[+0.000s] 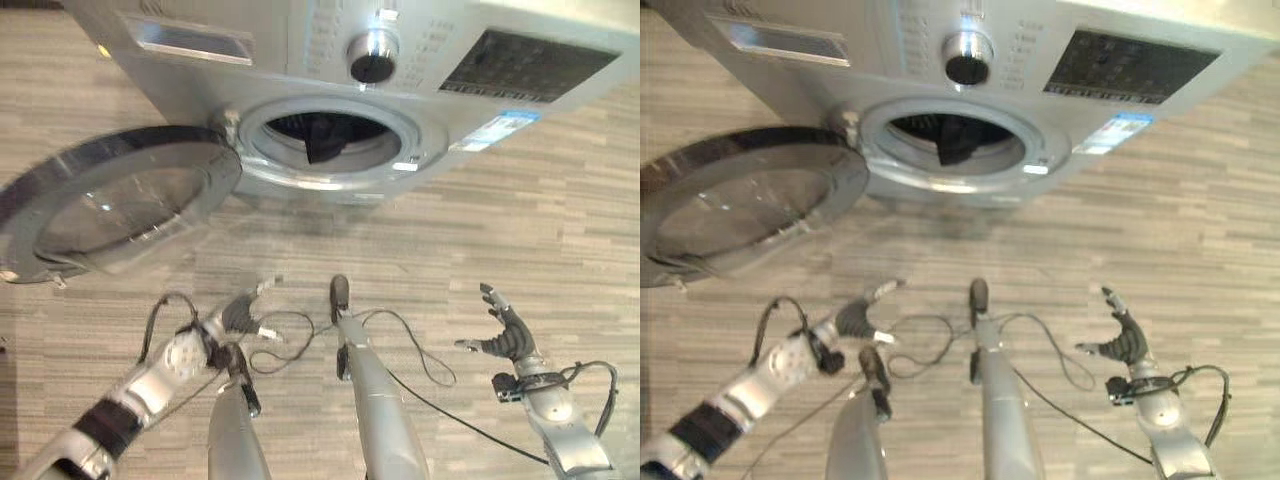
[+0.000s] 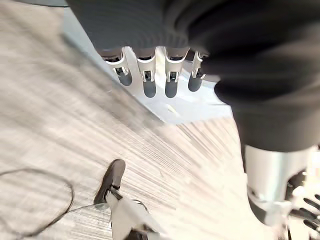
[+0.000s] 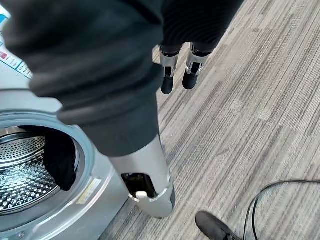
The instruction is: Grab the laundry basket,head to the washer,open it,put in the laundry and shut it.
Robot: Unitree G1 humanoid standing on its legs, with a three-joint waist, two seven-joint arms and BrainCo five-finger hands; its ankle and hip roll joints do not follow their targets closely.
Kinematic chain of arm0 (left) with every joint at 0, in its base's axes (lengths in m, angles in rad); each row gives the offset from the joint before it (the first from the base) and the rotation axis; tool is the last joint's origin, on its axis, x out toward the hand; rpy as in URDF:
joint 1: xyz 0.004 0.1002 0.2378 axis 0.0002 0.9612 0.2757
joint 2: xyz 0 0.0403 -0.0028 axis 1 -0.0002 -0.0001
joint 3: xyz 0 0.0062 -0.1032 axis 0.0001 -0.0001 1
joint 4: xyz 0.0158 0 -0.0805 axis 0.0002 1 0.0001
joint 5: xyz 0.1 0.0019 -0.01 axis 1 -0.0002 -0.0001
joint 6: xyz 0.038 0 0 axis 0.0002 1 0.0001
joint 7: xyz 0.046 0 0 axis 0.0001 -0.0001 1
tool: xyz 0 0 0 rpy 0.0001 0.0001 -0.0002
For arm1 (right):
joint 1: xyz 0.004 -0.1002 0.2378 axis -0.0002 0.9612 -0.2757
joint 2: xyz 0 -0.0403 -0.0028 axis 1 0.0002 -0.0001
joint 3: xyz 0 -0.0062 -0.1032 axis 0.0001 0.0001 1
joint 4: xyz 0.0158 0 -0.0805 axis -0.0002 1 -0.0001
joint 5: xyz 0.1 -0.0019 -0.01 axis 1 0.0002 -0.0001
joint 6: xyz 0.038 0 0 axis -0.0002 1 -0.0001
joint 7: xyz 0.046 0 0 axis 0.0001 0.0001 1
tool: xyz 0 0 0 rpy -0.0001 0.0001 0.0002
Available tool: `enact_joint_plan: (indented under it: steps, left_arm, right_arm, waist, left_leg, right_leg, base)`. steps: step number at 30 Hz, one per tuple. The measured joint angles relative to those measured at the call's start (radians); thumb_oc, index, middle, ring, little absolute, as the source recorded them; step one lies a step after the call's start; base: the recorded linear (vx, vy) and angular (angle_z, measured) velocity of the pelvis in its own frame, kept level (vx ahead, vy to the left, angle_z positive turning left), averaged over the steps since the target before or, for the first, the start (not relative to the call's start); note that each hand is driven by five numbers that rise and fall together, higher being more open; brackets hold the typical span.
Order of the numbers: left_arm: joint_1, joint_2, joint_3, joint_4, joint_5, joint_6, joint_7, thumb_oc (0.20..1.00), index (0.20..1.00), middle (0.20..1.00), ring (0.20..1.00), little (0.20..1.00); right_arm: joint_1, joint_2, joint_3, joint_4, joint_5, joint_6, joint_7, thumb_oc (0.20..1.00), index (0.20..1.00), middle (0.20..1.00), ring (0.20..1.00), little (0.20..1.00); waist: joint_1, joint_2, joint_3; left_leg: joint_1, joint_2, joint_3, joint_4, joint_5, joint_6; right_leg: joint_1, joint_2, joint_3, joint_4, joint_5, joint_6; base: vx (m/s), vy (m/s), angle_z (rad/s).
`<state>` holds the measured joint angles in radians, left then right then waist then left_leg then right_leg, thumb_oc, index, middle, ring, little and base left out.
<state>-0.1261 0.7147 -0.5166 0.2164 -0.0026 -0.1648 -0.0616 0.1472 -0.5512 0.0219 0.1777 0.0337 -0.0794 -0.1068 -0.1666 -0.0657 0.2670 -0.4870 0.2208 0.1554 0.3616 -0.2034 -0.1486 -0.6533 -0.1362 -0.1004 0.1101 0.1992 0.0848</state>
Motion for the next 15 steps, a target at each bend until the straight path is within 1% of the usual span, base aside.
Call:
enact_joint_plan:
  steps: [1,2,4,5,6,7,8,9,10,11,13,15]
  left_arm:
    - [0.025,-0.020,0.003,-0.005,-0.026,-0.002,-0.008,1.000,1.000,1.000,1.000,1.000]
    - [0.039,-0.025,0.006,-0.006,-0.040,-0.002,-0.011,1.000,1.000,1.000,1.000,1.000]
    - [0.081,-0.052,0.050,0.001,-0.071,-0.001,-0.024,1.000,1.000,1.000,1.000,1.000]
    - [0.099,-0.075,0.070,0.009,-0.089,0.000,-0.024,1.000,1.000,1.000,1.000,1.000]
    - [0.121,-0.109,0.082,0.050,-0.160,0.001,-0.038,1.000,1.000,1.000,1.000,1.000]
    - [0.124,-0.117,0.081,0.060,-0.178,0.003,-0.039,1.000,1.000,1.000,1.000,1.000]
    - [0.155,-0.126,0.104,0.072,-0.210,0.001,-0.049,1.000,1.000,1.000,1.000,1.000]
    - [0.192,-0.162,0.152,0.089,-0.235,0.004,-0.047,1.000,1.000,1.000,1.000,1.000]
    - [0.207,-0.174,0.166,0.094,-0.237,0.004,-0.043,1.000,1.000,1.000,1.000,1.000]
    - [0.227,-0.185,0.181,0.107,-0.240,0.001,-0.041,1.000,1.000,1.000,1.000,1.000]
    - [0.253,-0.240,0.235,0.170,-0.263,0.002,-0.029,1.000,1.000,1.000,1.000,1.000]
    - [0.270,-0.287,0.289,0.195,-0.261,0.008,-0.016,1.000,1.000,1.000,1.000,1.000]
  right_arm:
    - [0.000,0.002,-0.001,0.020,0.000,-0.001,-0.001,1.000,1.000,1.000,1.000,1.000]
    - [-0.005,0.004,-0.002,0.033,0.000,-0.001,0.000,1.000,1.000,1.000,1.000,1.000]
    - [-0.014,0.013,-0.005,0.052,0.000,0.006,0.000,1.000,1.000,1.000,1.000,1.000]
    - [-0.007,0.014,-0.009,0.055,0.000,0.006,-0.001,1.000,1.000,1.000,1.000,1.000]
    - [0.001,0.015,-0.021,0.070,0.000,0.007,-0.001,1.000,1.000,1.000,1.000,1.000]
    - [0.006,0.015,-0.025,0.073,0.000,0.008,-0.001,1.000,1.000,1.000,1.000,1.000]
    - [0.008,0.025,-0.039,0.079,0.000,0.013,0.004,1.000,1.000,1.000,1.000,1.000]
    - [0.020,0.031,-0.050,0.082,-0.001,0.014,0.006,1.000,1.000,1.000,1.000,1.000]
    - [0.037,0.031,-0.057,0.082,-0.009,0.014,0.007,1.000,1.000,1.000,1.000,1.000]
    - [0.051,0.031,-0.059,0.085,-0.009,0.014,0.010,1.000,1.000,1.000,1.000,1.000]
    - [0.073,0.044,-0.059,0.094,-0.009,0.014,0.025,1.000,1.000,1.000,1.000,1.000]
    - [0.070,0.056,-0.056,0.097,-0.009,0.016,0.033,1.000,1.000,1.000,1.000,1.000]
  waist:
    - [0.009,0.014,-0.002]
    - [0.015,0.017,-0.002]
    - [0.020,0.019,-0.002]
    - [0.019,0.024,-0.014]
    - [0.017,0.028,-0.049]
    - [0.015,0.029,-0.062]
    - [0.024,0.030,-0.078]
    - [0.018,0.035,-0.092]
    - [0.017,0.043,-0.105]
    - [0.028,0.051,-0.127]
    - [0.040,0.065,-0.176]
    - [0.046,0.074,-0.185]
  left_leg:
    - [0.081,-0.002,-0.003,-0.034,0.001,0.000]
    - [0.121,-0.004,-0.005,-0.051,0.003,0.000]
    - [0.223,-0.009,-0.003,-0.094,0.009,-0.002]
    - [0.263,-0.012,0.001,-0.118,0.018,-0.005]
    - [0.323,-0.020,0.010,-0.169,0.029,0.006]
    - [0.331,-0.025,0.012,-0.187,0.034,0.009]
    - [0.377,-0.042,0.014,-0.230,0.053,0.012]
    - [0.427,-0.043,0.017,-0.283,0.075,0.006]
    - [0.454,-0.043,0.014,-0.306,0.083,0.007]
    - [0.482,-0.044,0.012,-0.339,0.095,0.007]
    - [0.523,-0.046,-0.004,-0.403,0.121,0.008]
    - [0.577,-0.042,-0.009,-0.449,0.141,0.006]
  right_leg:
    - [0.081,-0.002,-0.020,-0.013,-0.008,-0.001]
    - [0.121,-0.005,-0.024,-0.022,-0.015,0.006]
    - [0.206,-0.003,-0.028,-0.031,-0.020,0.008]
    - [0.238,-0.006,-0.029,-0.036,-0.019,0.008]
    - [0.287,-0.017,-0.042,-0.056,-0.024,0.016]
    - [0.293,-0.017,-0.042,-0.060,-0.027,0.019]
    - [0.330,-0.030,-0.047,-0.086,-0.020,0.022]
    - [0.371,-0.024,-0.049,-0.108,-0.014,0.026]
    - [0.400,-0.024,-0.056,-0.129,-0.012,0.030]
    - [0.428,-0.027,-0.072,-0.151,-0.010,0.033]
    - [0.470,-0.021,-0.094,-0.189,-0.004,0.040]
    - [0.512,-0.016,-0.106,-0.198,-0.003,0.043]
  base:
    - [0.12,0.154,0.12]
    - [0.12,0.153,0.15]
    - [0.00,0.097,0.02]
    - [0.09,0.170,0.06]
    - [0.16,0.150,0.08]
    - [0.16,0.146,0.11]
    - [0.12,0.075,0.07]
    - [0.08,0.042,0.13]
    - [0.08,0.031,0.14]
    - [0.07,0.024,0.19]
    - [0.14,0.022,0.23]
    - [0.09,-0.005,0.20]
